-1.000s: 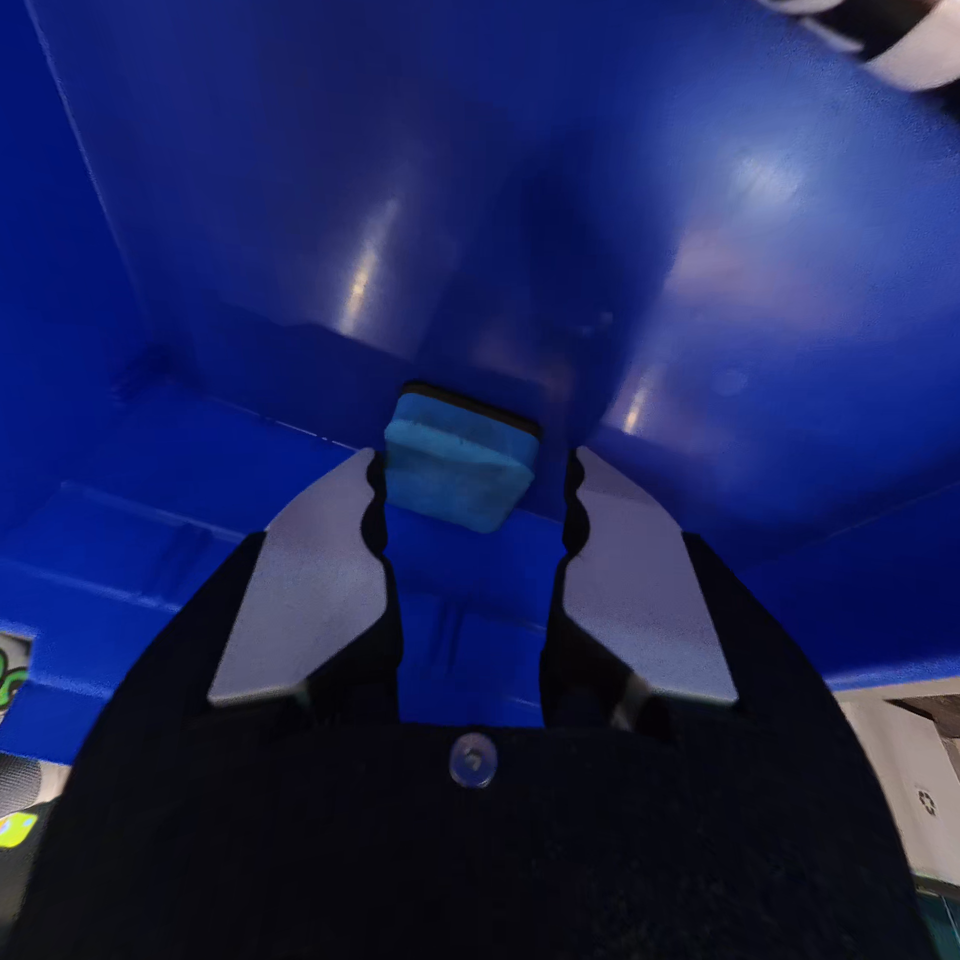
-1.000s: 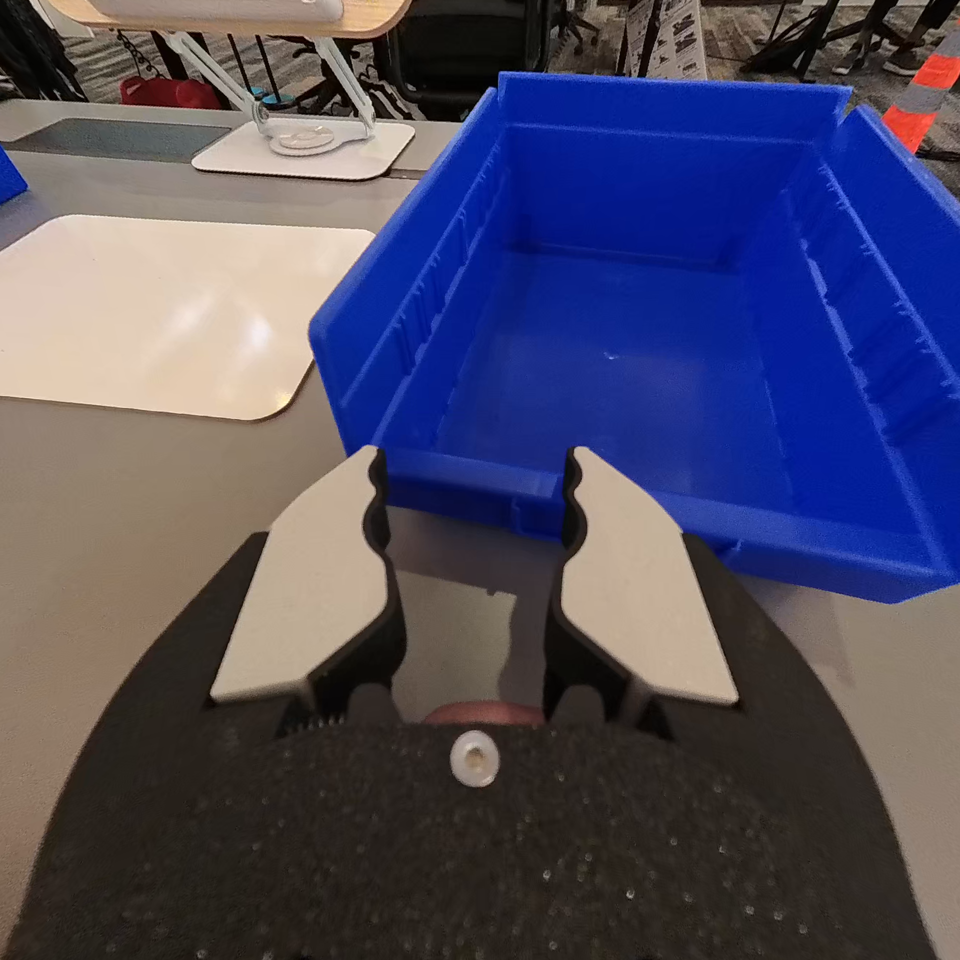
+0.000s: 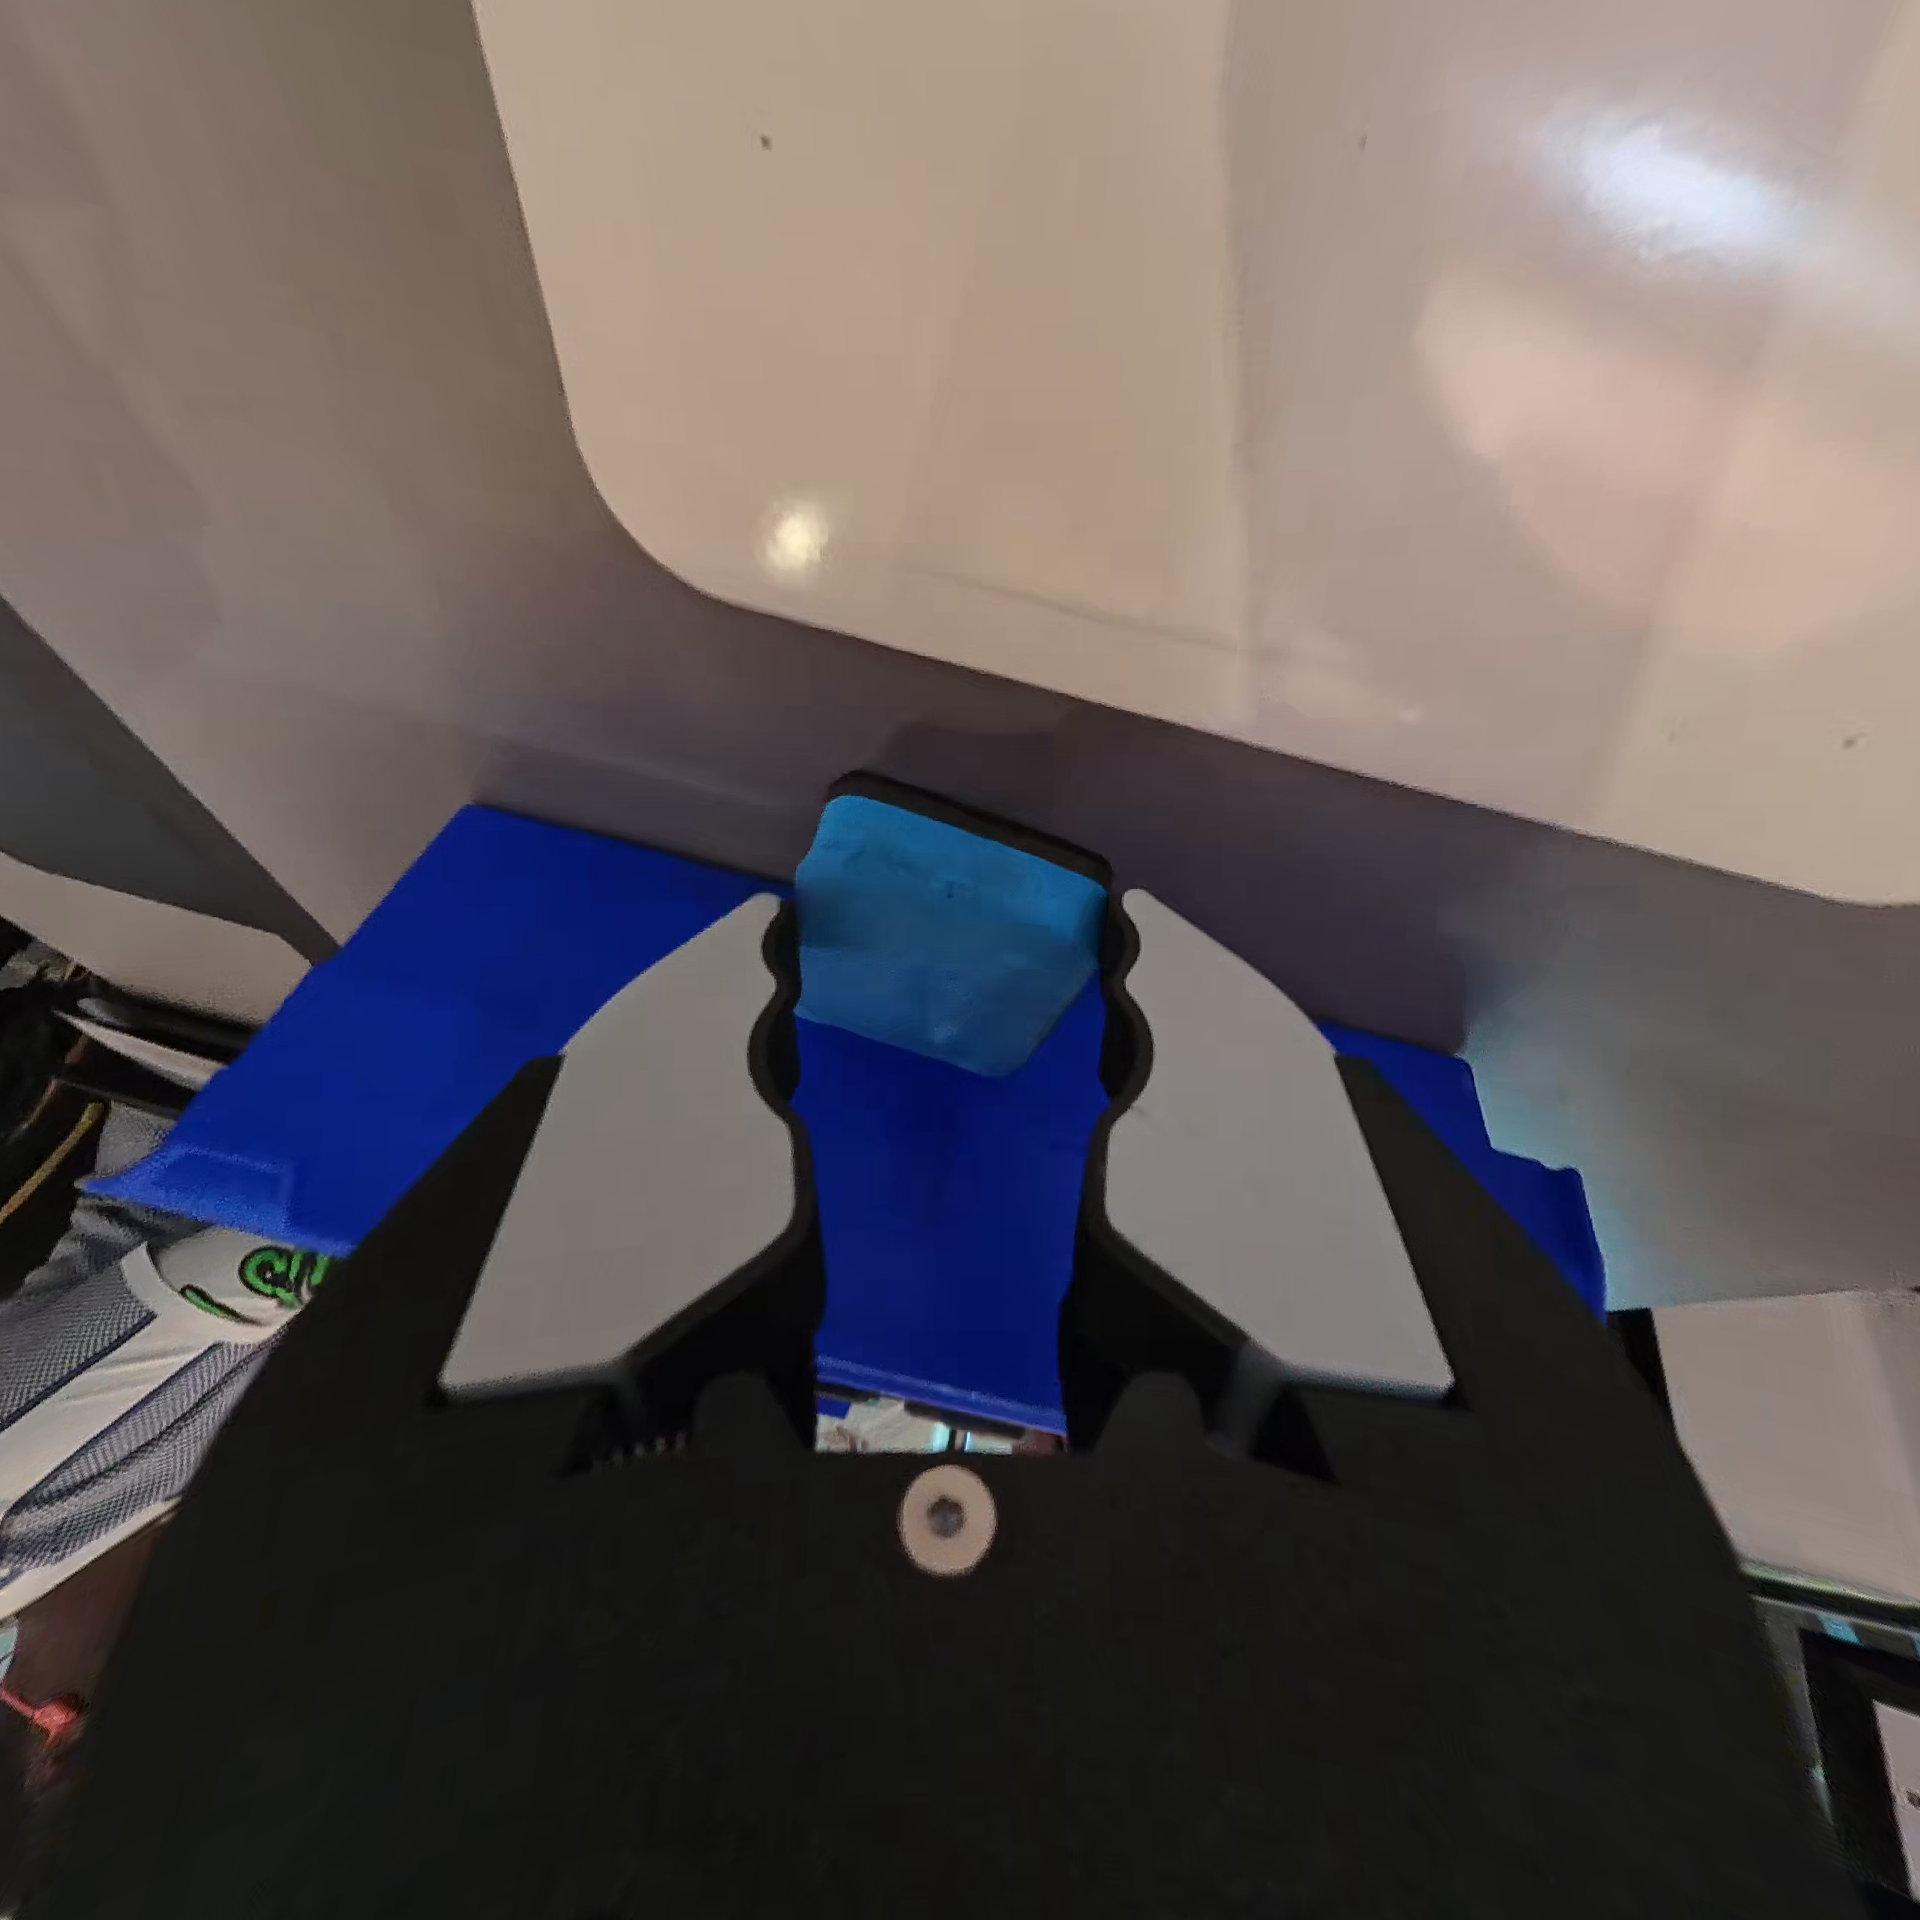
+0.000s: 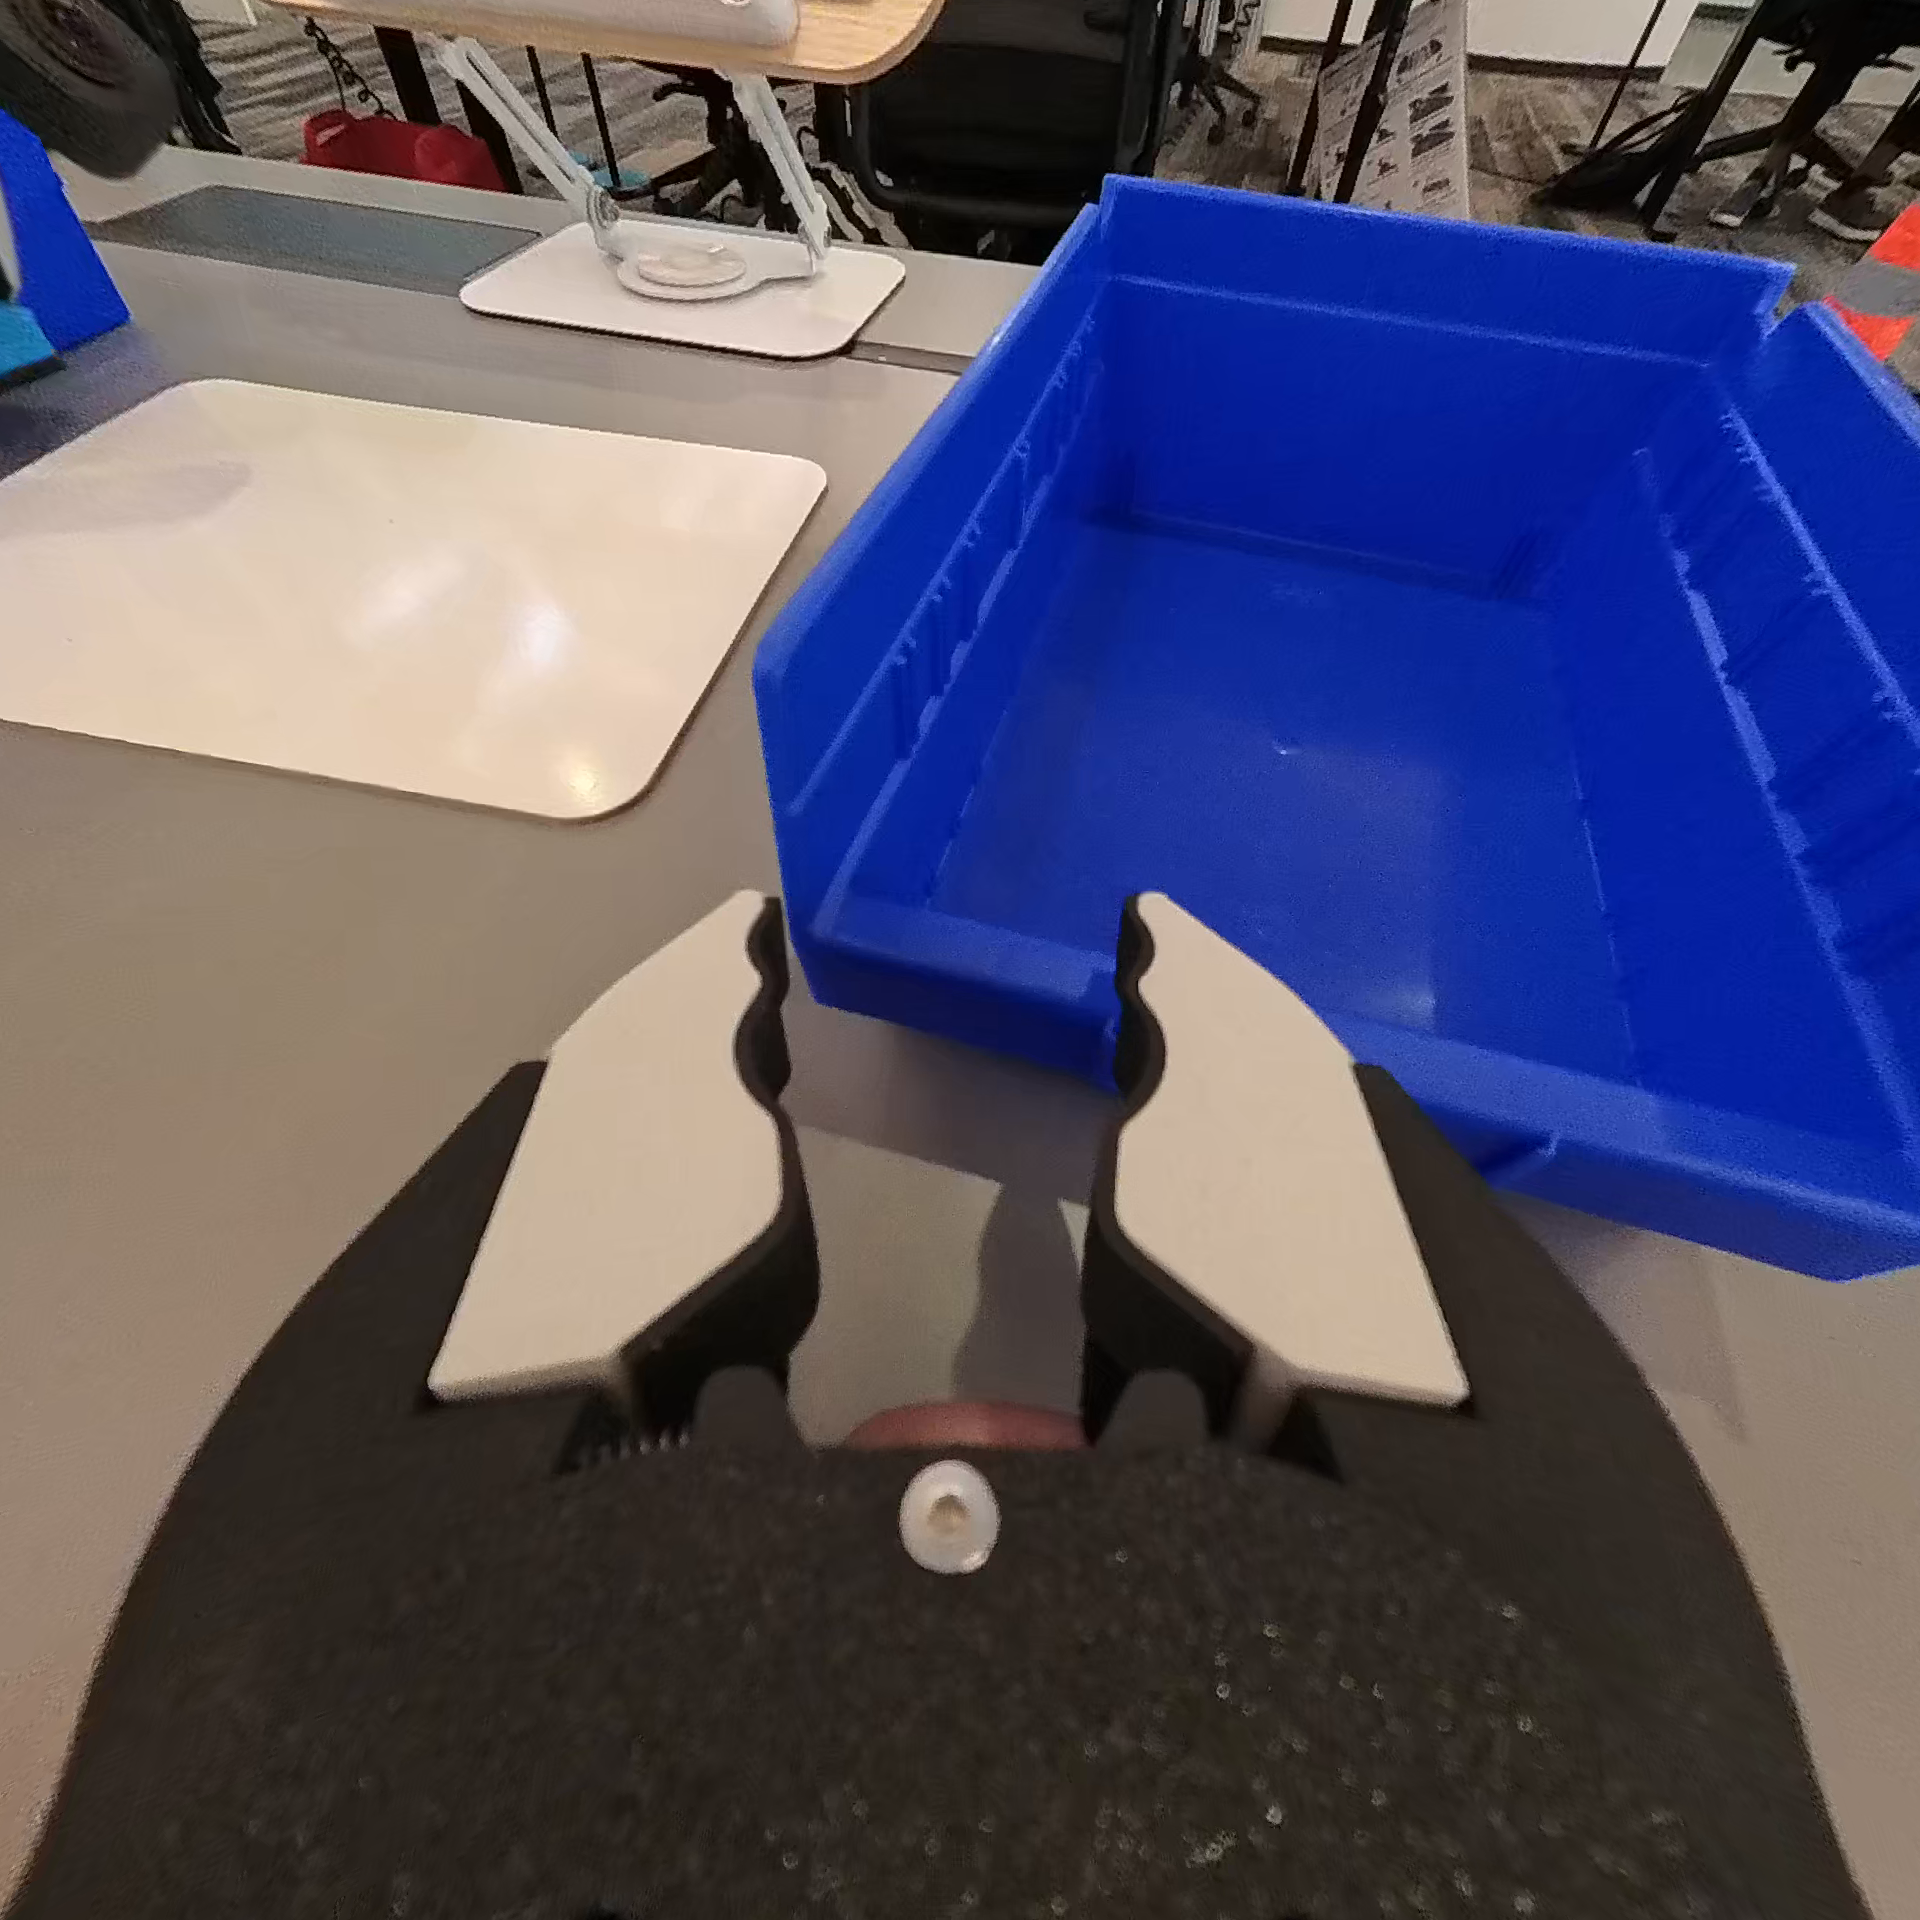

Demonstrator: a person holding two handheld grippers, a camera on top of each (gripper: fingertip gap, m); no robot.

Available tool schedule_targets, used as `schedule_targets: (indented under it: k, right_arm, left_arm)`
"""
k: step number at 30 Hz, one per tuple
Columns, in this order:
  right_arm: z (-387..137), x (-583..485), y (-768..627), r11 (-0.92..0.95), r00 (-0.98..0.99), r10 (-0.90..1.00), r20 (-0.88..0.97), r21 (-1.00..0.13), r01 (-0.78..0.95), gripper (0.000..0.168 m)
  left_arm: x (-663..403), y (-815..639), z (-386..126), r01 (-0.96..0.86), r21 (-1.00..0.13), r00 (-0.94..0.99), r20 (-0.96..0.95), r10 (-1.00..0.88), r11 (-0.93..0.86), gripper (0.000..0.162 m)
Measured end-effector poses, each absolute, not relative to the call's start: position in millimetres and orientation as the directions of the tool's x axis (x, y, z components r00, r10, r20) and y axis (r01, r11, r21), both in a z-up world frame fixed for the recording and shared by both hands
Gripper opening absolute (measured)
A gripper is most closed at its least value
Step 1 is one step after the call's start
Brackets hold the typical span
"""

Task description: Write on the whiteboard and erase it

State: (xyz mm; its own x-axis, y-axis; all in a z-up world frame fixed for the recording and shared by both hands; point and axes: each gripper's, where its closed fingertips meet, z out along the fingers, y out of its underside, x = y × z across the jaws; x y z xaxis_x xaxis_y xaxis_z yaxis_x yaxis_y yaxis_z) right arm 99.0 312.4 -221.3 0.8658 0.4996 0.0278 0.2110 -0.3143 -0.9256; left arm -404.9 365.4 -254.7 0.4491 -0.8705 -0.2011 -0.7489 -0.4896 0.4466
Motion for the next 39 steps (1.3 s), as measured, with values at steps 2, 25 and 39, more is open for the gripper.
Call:
schedule_targets:
  k: [2,25,39]
  right_arm:
    - [-221.4,100.7,310.8,-0.316,0.867,0.498,0.025,-0.926,0.208,0.061]
    - [-227.2,100.7,309.0,-0.331,0.864,0.502,0.044,-0.913,0.239,0.061]
    - [-223.5,98.8,305.7,-0.323,0.859,0.512,0.014,-0.923,0.208,0.061]
  left_arm:
    - [-401.6,367.4,-261.5,-0.755,0.432,0.461,-0.186,-0.868,-0.493,0.055]
    - [-385.2,366.8,-277.7,-0.759,0.362,0.511,-0.183,-0.840,-0.541,0.064]
    - [-372.0,303.1,-90.8,-0.430,-0.658,0.896,-0.227,-0.381,-0.618,0.067]
